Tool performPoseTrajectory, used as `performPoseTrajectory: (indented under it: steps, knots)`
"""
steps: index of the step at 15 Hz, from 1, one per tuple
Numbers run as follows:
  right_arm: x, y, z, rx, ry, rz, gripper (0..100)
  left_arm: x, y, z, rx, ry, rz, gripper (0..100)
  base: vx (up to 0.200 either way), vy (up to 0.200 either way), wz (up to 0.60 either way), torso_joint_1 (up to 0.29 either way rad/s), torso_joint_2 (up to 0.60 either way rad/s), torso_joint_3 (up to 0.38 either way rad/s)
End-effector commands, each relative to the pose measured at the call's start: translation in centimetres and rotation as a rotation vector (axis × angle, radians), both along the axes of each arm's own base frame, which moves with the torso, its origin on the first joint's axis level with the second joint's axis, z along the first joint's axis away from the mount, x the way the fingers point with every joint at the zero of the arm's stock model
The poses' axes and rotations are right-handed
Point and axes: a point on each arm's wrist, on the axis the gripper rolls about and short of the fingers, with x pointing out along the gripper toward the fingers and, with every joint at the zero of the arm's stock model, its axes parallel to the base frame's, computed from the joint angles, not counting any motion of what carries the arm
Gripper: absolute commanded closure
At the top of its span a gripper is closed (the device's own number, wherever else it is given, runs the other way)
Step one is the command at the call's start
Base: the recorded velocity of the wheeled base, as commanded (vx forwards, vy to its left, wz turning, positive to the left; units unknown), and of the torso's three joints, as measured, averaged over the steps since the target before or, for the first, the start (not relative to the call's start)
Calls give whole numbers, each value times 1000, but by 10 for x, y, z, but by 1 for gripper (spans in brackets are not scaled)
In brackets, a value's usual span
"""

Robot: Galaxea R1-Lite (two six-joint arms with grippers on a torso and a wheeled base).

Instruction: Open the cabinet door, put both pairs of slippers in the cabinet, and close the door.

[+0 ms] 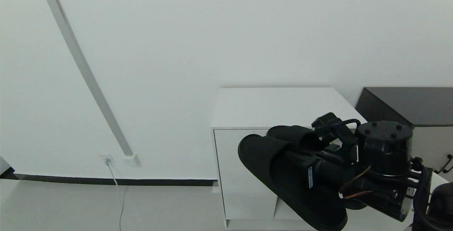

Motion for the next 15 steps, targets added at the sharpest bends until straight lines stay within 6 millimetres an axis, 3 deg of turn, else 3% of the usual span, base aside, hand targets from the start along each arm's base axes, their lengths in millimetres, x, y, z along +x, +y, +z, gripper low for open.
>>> performPoseTrajectory:
  steps: [1, 14, 15]
  knots:
    - [0, 0, -1, -1, 1, 0, 100, 0, 0, 0, 0, -1, 0, 100, 0, -200, 0, 12, 2, -2]
    - [-2, -3, 1, 1, -3, -1, 100, 0, 0, 0, 0, 1, 0, 100, 0, -200, 0, 3, 3, 3]
    - [-2, -3, 1, 1, -3, -1, 100, 0, 0, 0, 0, 1, 0, 100, 0, 0, 0, 0, 0, 0]
